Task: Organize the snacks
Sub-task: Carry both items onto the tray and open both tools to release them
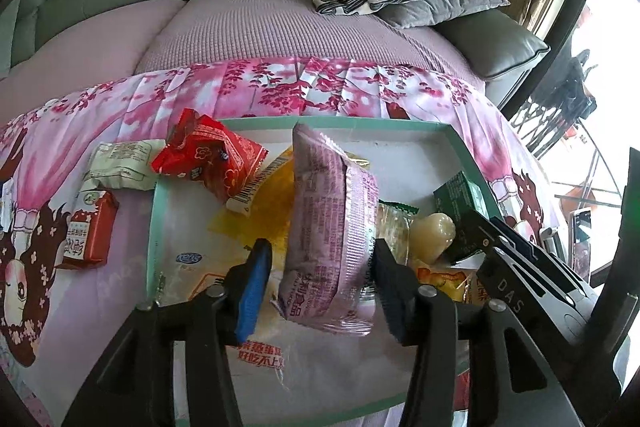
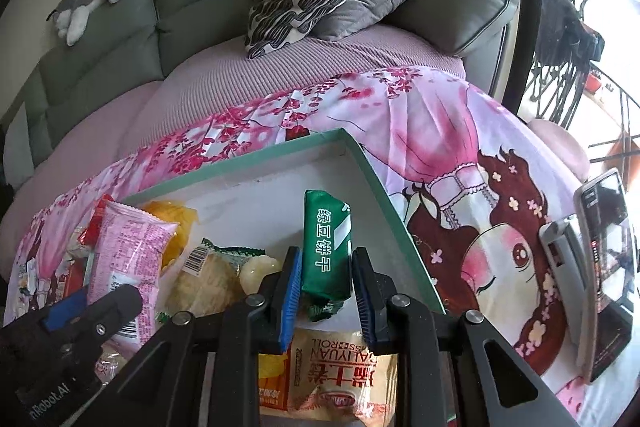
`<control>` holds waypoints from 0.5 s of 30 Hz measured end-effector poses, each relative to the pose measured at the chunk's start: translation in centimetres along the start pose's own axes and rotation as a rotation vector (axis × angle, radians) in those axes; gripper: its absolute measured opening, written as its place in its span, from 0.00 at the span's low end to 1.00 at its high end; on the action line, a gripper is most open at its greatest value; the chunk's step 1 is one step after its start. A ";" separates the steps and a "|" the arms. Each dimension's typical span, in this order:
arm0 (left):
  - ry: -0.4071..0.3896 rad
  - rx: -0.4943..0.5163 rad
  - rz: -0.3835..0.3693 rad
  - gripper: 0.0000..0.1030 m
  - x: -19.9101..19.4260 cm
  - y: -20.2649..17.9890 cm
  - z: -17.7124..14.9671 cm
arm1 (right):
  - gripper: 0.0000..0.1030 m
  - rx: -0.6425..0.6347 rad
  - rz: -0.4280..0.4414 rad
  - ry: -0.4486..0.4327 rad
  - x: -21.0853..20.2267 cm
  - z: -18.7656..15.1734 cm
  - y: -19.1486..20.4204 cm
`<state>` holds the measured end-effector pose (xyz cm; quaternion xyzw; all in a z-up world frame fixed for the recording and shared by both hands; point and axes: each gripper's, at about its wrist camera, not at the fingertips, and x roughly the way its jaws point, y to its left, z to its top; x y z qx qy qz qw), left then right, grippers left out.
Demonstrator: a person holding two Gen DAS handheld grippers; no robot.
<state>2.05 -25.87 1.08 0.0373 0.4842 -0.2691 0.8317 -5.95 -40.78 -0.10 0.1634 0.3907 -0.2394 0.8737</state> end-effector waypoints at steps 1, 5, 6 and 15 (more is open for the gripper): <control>-0.003 -0.002 0.000 0.51 -0.1 0.0 0.0 | 0.28 -0.002 -0.004 0.001 -0.2 0.1 0.0; -0.020 -0.009 -0.001 0.51 -1.0 0.4 0.2 | 0.28 -0.005 -0.005 -0.003 -0.8 0.2 0.1; -0.024 -0.011 0.000 0.51 -1.3 0.5 0.2 | 0.28 -0.005 -0.005 -0.002 -0.9 0.2 0.1; -0.043 -0.046 0.032 0.62 -2.2 1.6 0.6 | 0.49 0.005 -0.021 0.028 -0.2 0.1 -0.1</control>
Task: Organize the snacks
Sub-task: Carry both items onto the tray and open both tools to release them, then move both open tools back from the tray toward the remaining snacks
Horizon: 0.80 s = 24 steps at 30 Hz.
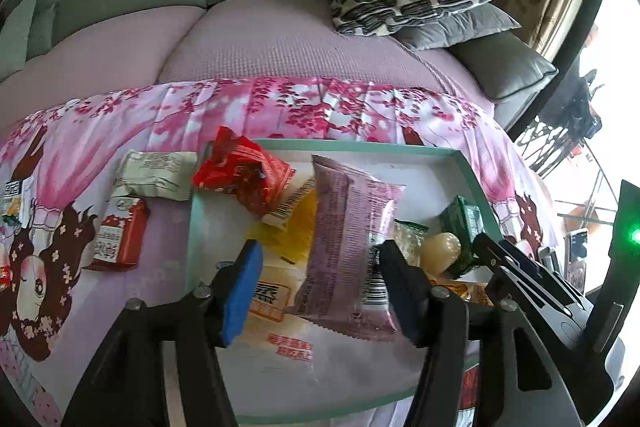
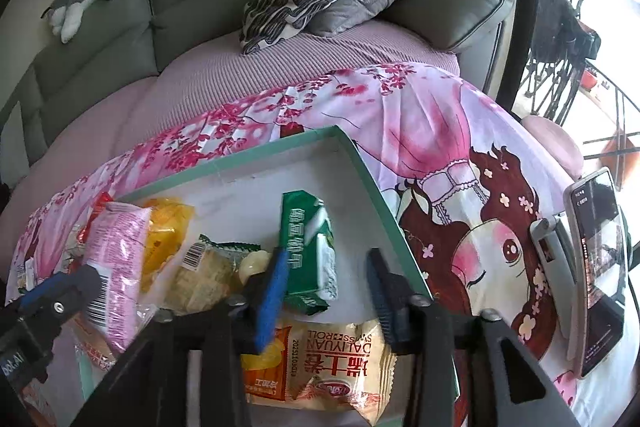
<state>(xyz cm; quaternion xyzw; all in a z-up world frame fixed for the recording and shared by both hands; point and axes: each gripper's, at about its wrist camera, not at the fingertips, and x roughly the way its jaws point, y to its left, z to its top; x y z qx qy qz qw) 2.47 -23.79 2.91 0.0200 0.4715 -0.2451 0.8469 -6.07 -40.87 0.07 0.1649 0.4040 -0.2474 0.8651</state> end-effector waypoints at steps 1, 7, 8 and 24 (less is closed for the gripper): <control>-0.002 -0.002 0.004 0.63 0.0 0.1 0.0 | 0.51 0.002 0.001 0.001 0.1 0.0 0.0; -0.003 -0.026 0.015 0.69 0.0 0.8 0.1 | 0.61 0.002 -0.005 0.017 0.3 -0.1 0.0; -0.004 -0.026 0.018 0.75 0.0 0.8 0.1 | 0.61 0.002 -0.007 0.022 0.4 -0.2 -0.1; -0.079 -0.086 0.228 0.91 0.4 3.8 0.3 | 1.00 0.024 0.010 0.023 0.2 -0.1 -0.4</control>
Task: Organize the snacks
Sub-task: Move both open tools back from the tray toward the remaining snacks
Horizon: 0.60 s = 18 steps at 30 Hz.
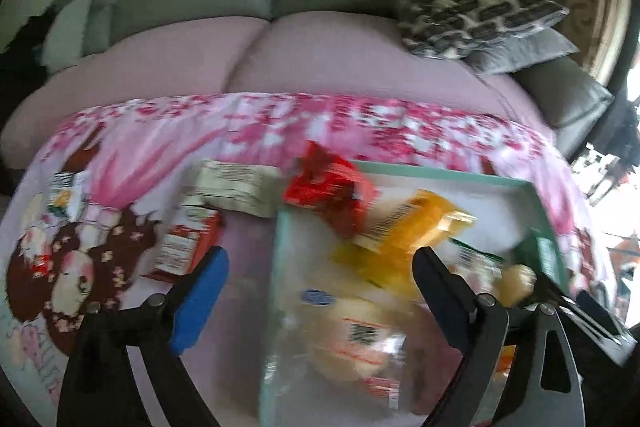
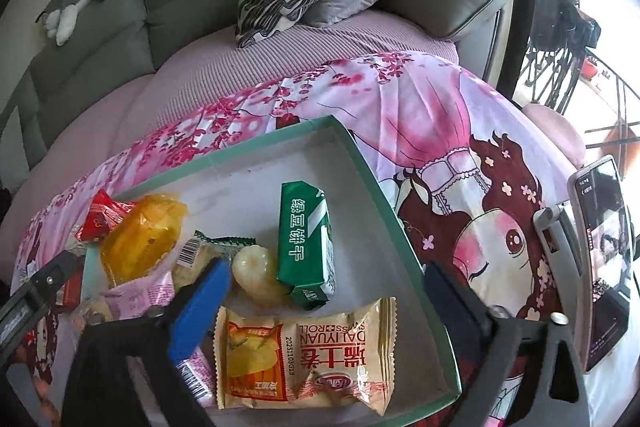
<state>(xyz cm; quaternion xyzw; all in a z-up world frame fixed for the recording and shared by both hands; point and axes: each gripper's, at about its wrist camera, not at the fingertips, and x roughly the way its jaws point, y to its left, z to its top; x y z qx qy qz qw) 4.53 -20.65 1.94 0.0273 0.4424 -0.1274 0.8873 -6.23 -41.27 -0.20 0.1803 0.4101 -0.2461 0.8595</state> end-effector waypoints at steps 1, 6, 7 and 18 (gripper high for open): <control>-0.004 -0.014 0.018 0.91 0.2 0.4 0.1 | 1.00 -0.002 0.001 -0.004 -0.1 0.0 0.0; -0.026 -0.086 0.091 1.00 0.8 2.9 0.1 | 1.00 -0.004 0.003 -0.013 -0.7 0.2 0.3; -0.030 -0.089 0.103 1.00 0.8 3.2 0.1 | 1.00 -0.002 -0.003 -0.009 -0.9 0.2 0.4; -0.037 -0.082 0.140 1.00 0.2 4.9 0.5 | 1.00 0.046 -0.012 0.002 -3.2 0.6 0.9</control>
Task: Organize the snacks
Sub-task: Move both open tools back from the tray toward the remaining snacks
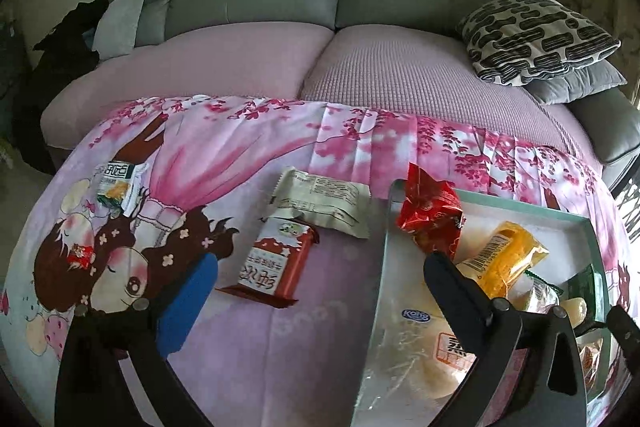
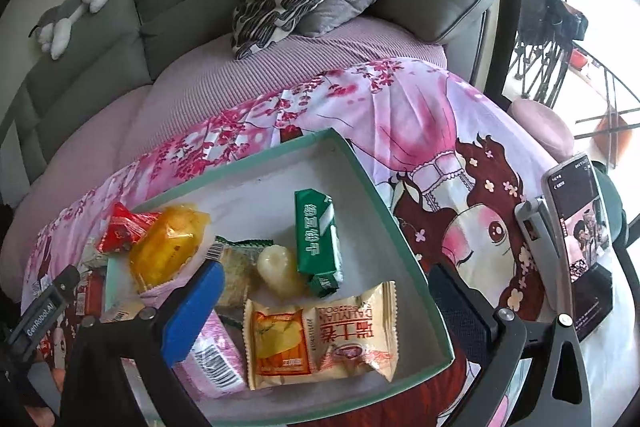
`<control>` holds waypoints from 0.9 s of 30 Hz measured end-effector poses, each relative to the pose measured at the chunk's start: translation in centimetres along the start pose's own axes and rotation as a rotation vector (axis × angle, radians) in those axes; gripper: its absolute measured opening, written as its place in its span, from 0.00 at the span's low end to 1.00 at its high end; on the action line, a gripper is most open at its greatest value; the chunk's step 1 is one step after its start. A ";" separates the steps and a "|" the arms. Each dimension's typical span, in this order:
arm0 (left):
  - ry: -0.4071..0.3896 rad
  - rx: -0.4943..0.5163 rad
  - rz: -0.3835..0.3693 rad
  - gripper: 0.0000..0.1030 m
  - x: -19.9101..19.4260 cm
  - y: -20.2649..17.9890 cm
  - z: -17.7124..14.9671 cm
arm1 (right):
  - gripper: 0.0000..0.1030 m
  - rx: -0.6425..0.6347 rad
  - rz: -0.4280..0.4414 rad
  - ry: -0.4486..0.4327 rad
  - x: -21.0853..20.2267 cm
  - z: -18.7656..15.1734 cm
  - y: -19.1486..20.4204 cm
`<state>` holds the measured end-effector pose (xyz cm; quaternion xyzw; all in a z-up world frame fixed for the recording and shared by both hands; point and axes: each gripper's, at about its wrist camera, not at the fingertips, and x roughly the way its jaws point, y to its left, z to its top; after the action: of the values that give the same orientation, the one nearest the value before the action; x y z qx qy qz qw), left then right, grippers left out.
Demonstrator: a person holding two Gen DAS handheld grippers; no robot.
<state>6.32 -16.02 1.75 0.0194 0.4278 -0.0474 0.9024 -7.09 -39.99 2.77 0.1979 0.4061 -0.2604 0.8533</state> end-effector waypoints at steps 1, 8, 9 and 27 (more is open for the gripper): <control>-0.001 0.003 0.003 1.00 0.0 0.1 0.0 | 1.00 -0.002 0.004 -0.002 -0.1 0.0 0.2; -0.011 0.024 0.039 1.00 -0.4 1.3 0.5 | 1.00 -0.024 0.021 -0.003 -0.4 -0.1 2.3; -0.012 0.023 0.044 1.00 -0.4 1.5 0.5 | 1.00 -0.026 0.024 -0.003 -0.4 -0.1 2.6; -0.024 -0.033 0.183 1.00 -1.2 9.4 1.5 | 1.00 -0.126 0.114 0.015 -0.6 -1.5 10.5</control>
<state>7.72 -6.70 3.55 0.0427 0.4142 0.0421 0.9082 -1.92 -30.71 3.71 0.1683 0.4161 -0.1840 0.8745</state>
